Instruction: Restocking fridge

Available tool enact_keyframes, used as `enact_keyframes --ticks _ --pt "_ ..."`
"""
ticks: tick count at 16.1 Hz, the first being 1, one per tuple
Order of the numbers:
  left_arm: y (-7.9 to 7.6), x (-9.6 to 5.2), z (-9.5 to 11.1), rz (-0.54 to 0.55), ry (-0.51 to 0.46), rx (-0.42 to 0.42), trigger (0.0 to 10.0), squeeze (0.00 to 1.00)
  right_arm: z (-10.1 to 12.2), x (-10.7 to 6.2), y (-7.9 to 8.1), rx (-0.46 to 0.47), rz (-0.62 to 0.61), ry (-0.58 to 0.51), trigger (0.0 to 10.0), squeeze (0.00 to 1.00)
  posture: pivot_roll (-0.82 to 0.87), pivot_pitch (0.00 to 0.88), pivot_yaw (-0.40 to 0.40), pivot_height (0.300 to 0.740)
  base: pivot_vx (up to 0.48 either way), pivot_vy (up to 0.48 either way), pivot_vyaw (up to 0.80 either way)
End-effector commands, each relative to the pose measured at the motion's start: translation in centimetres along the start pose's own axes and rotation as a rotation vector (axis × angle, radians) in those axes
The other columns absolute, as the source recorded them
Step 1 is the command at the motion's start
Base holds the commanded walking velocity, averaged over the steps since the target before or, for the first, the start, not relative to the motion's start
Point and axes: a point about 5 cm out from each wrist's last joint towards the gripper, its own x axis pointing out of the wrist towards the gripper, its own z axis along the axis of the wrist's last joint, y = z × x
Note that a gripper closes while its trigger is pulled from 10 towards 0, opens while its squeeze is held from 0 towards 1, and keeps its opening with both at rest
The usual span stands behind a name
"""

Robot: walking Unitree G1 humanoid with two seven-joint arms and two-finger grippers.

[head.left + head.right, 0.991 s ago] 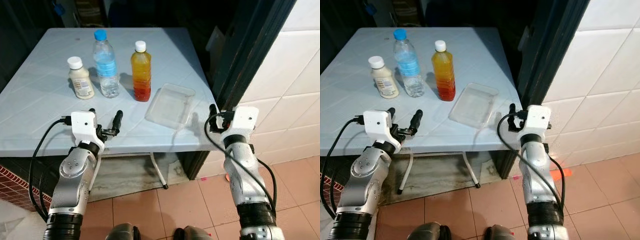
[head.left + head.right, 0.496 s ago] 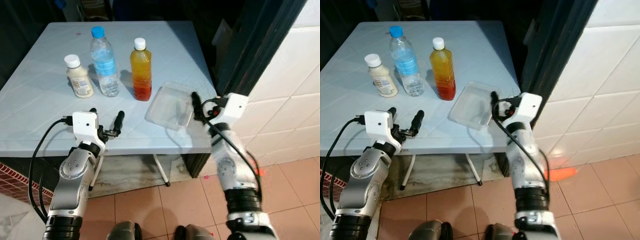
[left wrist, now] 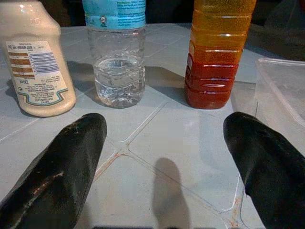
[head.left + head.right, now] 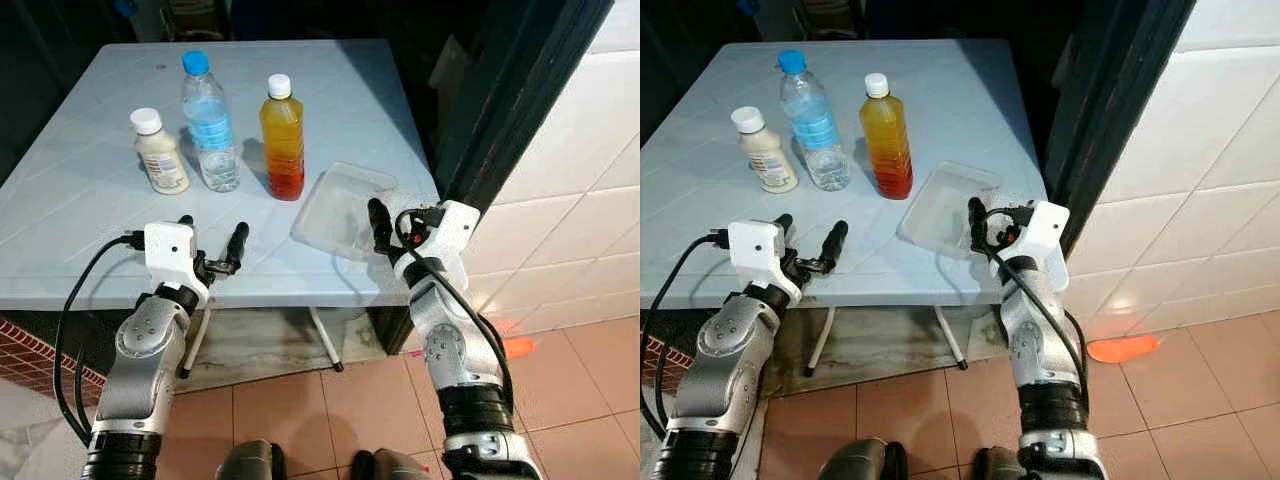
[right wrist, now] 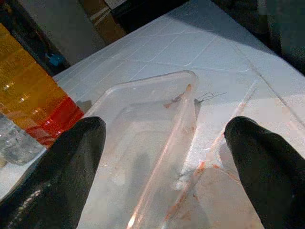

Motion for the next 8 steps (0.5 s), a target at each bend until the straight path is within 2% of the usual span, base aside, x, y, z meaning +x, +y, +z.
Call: enact_keyframes --ticks 1,8 --pt "0.2 0.0 0.2 -0.005 0.002 0.024 10.0 0.0 -0.2 0.4 0.5 0.044 0.013 0.014 10.0 0.0 0.09 0.084 0.04 0.74 0.0 0.0 0.0" --pt "0.2 -0.1 0.2 -0.005 0.005 0.037 10.0 0.0 -1.6 1.2 1.3 0.142 0.033 0.071 10.0 0.0 0.1 0.084 0.036 0.74 0.0 0.0 0.0"
